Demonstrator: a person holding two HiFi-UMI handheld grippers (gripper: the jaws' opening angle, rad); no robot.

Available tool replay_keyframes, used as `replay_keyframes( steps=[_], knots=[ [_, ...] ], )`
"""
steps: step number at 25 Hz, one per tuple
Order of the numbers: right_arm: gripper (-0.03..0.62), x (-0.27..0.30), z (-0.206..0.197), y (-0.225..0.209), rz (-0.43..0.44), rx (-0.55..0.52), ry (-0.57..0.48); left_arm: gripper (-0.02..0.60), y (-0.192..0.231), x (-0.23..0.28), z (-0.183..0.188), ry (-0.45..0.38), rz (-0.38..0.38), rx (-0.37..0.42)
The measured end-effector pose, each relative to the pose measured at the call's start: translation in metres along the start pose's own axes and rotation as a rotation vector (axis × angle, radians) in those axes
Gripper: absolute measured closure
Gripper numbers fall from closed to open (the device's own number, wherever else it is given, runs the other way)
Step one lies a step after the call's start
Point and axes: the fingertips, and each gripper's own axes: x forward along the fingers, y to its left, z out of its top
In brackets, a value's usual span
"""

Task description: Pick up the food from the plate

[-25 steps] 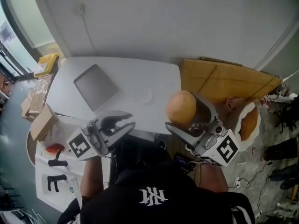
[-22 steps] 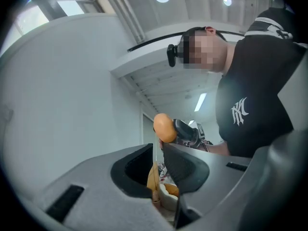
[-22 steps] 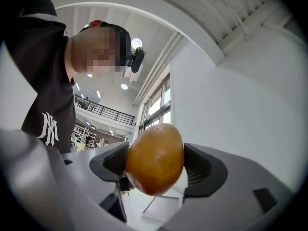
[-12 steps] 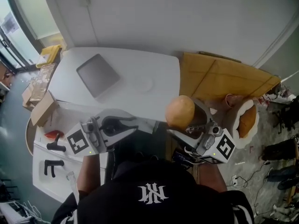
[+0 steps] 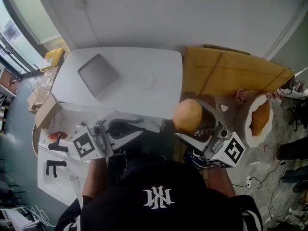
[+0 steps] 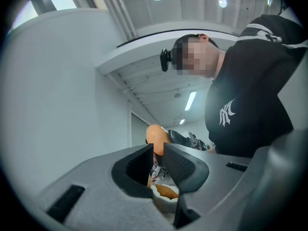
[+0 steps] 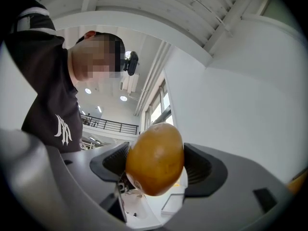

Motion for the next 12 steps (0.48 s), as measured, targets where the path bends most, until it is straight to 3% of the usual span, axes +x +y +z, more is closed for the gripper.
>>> replay_keyframes(
  steps=[12],
  knots=[
    [0.243, -0.007, 0.000, -0.010, 0.049, -0.041, 0.040, 0.525, -0.004, 0.025, -0.014, 0.089, 0.006, -0.028]
  ],
)
